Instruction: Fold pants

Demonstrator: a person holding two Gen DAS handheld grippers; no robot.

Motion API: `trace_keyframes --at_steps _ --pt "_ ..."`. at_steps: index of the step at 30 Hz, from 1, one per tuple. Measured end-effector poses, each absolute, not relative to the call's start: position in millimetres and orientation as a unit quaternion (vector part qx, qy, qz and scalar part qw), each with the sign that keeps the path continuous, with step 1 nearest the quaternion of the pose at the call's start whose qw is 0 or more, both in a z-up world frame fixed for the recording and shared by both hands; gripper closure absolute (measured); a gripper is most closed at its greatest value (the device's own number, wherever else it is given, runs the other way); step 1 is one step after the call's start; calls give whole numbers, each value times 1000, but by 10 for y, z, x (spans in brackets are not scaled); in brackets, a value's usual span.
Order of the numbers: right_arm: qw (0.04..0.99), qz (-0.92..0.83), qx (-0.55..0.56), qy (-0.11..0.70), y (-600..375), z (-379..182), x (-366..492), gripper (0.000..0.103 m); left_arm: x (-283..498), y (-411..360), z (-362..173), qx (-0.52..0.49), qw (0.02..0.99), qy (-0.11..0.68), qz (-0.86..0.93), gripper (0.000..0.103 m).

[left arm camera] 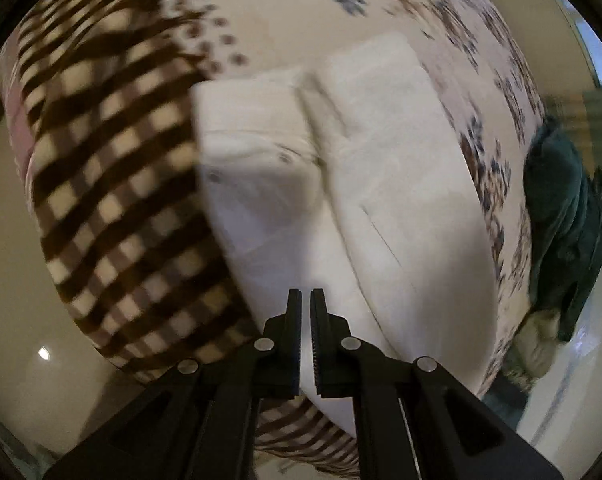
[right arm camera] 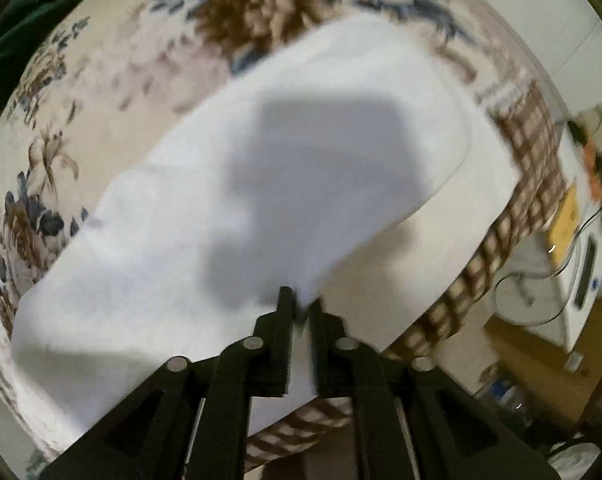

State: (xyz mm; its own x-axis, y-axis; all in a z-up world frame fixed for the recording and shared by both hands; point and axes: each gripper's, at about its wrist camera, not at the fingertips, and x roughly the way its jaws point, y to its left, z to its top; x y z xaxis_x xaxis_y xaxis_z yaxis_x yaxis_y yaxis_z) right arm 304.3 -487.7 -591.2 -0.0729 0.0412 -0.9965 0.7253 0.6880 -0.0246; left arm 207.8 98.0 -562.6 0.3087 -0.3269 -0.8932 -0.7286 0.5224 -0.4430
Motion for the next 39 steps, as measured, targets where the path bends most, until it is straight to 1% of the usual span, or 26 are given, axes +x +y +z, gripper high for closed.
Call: trace_keyframes --at_steps 1,2,3,4,5,6,7,10,13,14,15,17,18,19,20,21,25,29,31,35,39 --pt "614 -270 303 677 -4849 -5927 3004 52 2071 1053 -5618 -468 662 565 154 96" --pt "614 -266 323 669 -4828 -5904 2952 36 2110 1144 -5584 -477 664 556 151 92" --pt "621 -265 340 655 -4767 -5844 2879 35 2130 1215 -5552 -481 669 547 149 80" --pt "633 -259 357 636 -4669 -5755 2804 35 2174 1277 -5510 -482 676 536 149 62" --pt "641 -248 371 625 -4563 -5697 2757 35 2230 1336 -5464 -482 685 526 148 52" --pt "645 -231 386 617 -4443 -5658 2719 35 2317 1387 -5423 -477 695 517 146 39" --pt "645 -208 409 611 -4310 -5658 2699 35 2386 1427 -5406 -471 702 513 146 37" --pt "623 -150 465 611 -3914 -5875 2744 35 2623 1506 -5465 -464 708 512 146 37" --pt "617 -145 493 597 -3680 -6142 2834 35 2847 1597 -5666 -459 701 521 165 37" --pt "616 -150 494 595 -3620 -6245 2868 40 2895 1637 -5743 -459 698 522 172 38" --pt "615 -159 494 594 -3627 -6292 2893 47 2869 1713 -5807 -461 696 523 173 39" --pt "609 -186 500 587 -3600 -6397 2878 78 2897 1735 -5845 -457 706 508 186 55" --pt "605 -201 508 579 -3605 -6413 2837 85 2901 1733 -5823 -446 717 503 185 80" --pt "605 -210 515 571 -3622 -6394 2806 91 2916 1722 -5786 -433 727 498 187 88" --pt "606 -210 516 568 -3620 -6371 2786 96 2905 1717 -5739 -425 739 490 184 89" --pt "611 -206 512 568 -3600 -6314 2762 97 2903 1710 -5693 -419 749 482 178 91" --pt "638 -183 473 579 -3525 -5977 2598 99 2769 1697 -5420 -404 772 462 163 92" --pt "645 -164 446 598 -3489 -5677 2430 99 2514 1772 -5166 -416 769 460 156 92" --pt "646 -159 437 605 -3501 -5570 2319 99 2391 1836 -5141 -419 760 469 161 92" --pt "634 -156 423 629 -3532 -5584 2024 99 2233 1946 -5389 -417 734 505 179 92" --pt "632 -158 382 656 -3458 -5772 1995 99 2237 1938 -5774 -400 720 537 184 92"
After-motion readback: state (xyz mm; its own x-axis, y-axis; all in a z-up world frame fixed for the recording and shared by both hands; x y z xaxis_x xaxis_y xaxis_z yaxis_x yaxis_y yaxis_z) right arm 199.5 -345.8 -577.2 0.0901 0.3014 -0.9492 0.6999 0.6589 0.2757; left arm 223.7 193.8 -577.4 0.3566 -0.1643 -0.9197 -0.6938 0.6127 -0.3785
